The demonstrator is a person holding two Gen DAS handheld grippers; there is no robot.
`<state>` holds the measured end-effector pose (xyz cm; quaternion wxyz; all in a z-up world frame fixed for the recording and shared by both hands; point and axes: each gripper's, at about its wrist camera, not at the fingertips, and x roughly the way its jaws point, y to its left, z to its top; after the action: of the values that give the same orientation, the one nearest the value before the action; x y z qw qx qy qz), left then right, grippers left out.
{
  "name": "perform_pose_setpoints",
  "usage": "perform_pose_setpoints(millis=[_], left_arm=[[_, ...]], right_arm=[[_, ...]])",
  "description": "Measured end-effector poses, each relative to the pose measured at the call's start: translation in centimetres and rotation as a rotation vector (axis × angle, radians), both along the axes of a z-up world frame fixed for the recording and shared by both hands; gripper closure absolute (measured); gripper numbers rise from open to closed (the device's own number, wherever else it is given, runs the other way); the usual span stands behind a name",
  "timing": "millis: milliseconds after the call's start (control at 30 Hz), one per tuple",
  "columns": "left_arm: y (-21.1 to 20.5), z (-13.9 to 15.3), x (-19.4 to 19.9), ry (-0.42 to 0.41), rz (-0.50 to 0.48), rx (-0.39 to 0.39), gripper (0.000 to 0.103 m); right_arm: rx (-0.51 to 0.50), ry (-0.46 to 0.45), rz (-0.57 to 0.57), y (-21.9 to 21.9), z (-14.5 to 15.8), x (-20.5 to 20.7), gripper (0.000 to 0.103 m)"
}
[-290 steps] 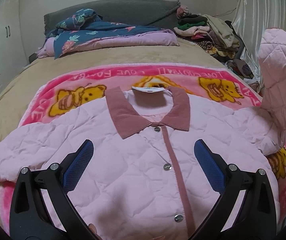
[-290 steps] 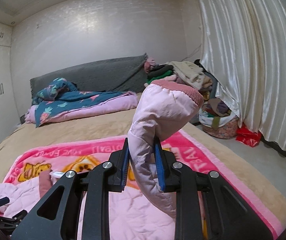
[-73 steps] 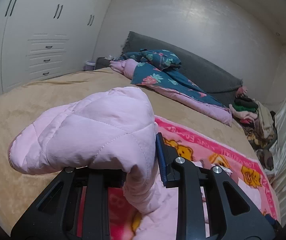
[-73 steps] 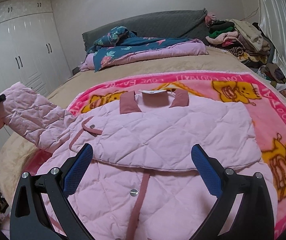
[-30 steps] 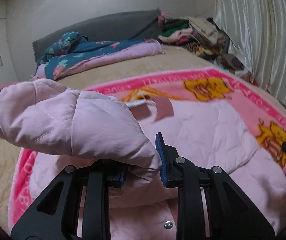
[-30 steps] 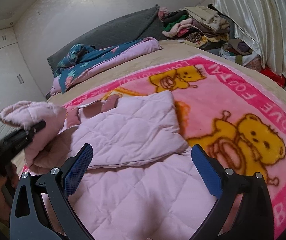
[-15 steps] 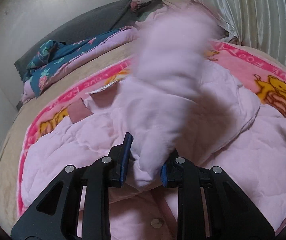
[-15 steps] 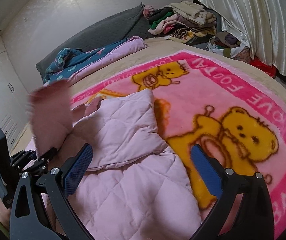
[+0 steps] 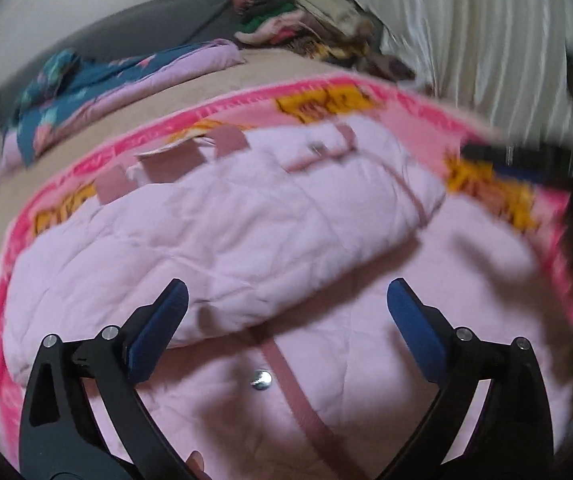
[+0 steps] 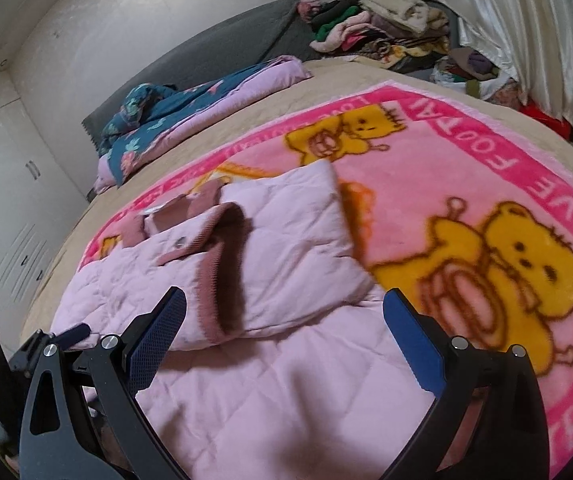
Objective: Fold large clothes
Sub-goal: 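Grasp the folded ribbed cuff with the right tool and lay it flat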
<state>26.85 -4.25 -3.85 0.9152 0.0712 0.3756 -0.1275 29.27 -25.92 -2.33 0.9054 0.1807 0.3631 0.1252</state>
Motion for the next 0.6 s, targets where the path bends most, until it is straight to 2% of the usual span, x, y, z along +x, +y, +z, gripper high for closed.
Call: perform_pose_setpoints(millis=[33, 167, 267, 333, 400, 533, 600], left_arm=[[1.4, 0.8, 0.4, 0.0, 0.037, -0.03, 0.009], [5.6, 2.8, 2.6, -0.026, 0.201, -0.042, 0.009], [9.5, 4.0, 4.1, -0.029, 0.331, -0.12, 0.01], [11.0, 4.2, 4.7, -0.038, 0.383, -0.134, 0.01], [12.8, 4.1, 4.9, -0.05, 0.419, -0.171, 0.01], [14.5, 3.0, 4.7, -0.056, 0.449, -0.186, 0.01], [15.4, 2.5, 4.6, -0.045, 0.446, -0.206, 0.009]], right_arm=[[0.018, 0.013, 0.012, 0.3, 0.0, 0.3, 0.005], [0.004, 0.021, 0.042, 2.3, 0.1, 0.9, 0.005], [-0.006, 0.033, 0.08, 4.2, -0.1, 1.3, 0.005], [-0.01, 0.045, 0.089, 5.2, -0.3, 1.9, 0.005], [-0.008, 0.057, 0.088, 6.0, -0.7, 2.4, 0.005], [-0.013, 0.088, 0.087, 7.2, -1.8, 3.4, 0.005], [-0.017, 0.098, 0.098, 7.9, -2.3, 3.7, 0.008]])
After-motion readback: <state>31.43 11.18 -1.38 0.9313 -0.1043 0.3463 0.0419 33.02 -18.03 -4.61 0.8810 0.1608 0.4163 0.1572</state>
